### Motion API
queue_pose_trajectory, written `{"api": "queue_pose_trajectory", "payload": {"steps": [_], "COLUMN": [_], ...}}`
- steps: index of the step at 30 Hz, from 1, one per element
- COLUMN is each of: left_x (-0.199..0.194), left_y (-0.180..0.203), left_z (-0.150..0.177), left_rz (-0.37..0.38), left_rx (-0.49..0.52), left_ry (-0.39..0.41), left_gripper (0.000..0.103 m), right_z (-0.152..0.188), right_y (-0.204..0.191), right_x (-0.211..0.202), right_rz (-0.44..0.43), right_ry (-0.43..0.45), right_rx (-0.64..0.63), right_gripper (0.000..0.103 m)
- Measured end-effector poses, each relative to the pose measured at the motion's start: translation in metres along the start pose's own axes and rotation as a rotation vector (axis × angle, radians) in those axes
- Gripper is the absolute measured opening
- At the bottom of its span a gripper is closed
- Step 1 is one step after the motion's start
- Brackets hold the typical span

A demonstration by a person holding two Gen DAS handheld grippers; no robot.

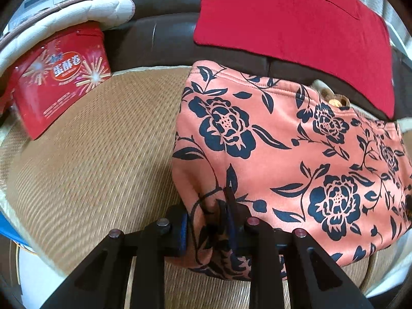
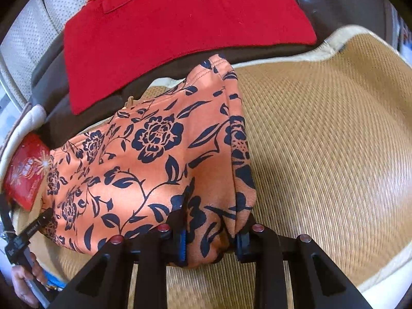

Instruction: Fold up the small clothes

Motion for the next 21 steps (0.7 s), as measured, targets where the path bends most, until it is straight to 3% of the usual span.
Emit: {"api": "queue_pose_trajectory", "payload": {"steps": [5, 7, 8, 11, 13, 15, 17, 21], "left_x": [-0.024, -0.028, -0.029, -0.039, -0.054, -0.072, -0.081, -0.069], "left_y": [0.002, -0.003, -0.006, -0.019, -0.032, -0.039, -0.041, -0.024], "left_z": [0.034, 0.040, 0.040, 0.034, 0.027, 0.017, 0.004, -0.028], "left_rz": [-0.019, -0.007, 0.003, -0.007, -0.055, -0.085, -0.071, 0.001], "left_rx": [0.059, 0.048, 0.033, 0.000, 0.003, -0.001, 0.001, 0.039], "left_ry": [0.012, 0.014, 0.010, 0.006, 0.065, 0.135, 0.178, 0.173], "left_gripper": [0.026, 0.028, 0.034, 0.049, 0.056, 0.064, 0.065, 0.067], "right_z": [0.025, 0.032, 0.032, 0.025, 0.017, 0.007, -0.004, -0.025], "right_y": [0.009, 0.010, 0.010, 0.020, 0.030, 0.036, 0.035, 0.016], "right_x": [-0.018, -0.023, -0.024, -0.033, -0.048, -0.063, -0.072, -0.055], "right_rz": [-0.004, 0.005, 0.002, 0.008, 0.013, 0.030, 0.034, -0.075], "right_ry": [0.008, 0.016, 0.015, 0.020, 0.077, 0.155, 0.199, 0.165], "right_rx": [0.012, 0.011, 0.019, 0.102, 0.162, 0.185, 0.173, 0.163], "right_gripper": [0.028, 0.029, 0.032, 0.042, 0.054, 0.055, 0.055, 0.055]}}
Point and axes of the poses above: each gripper's, at about its wrist camera, not at the fingertips, and x roughly the way its jaws point, y to its right, z to its underside, the point moved 1 cm from there along x, roughly the way its jaws point, and after that the axes turned 6 degrees about x, right-handed, at the moved point
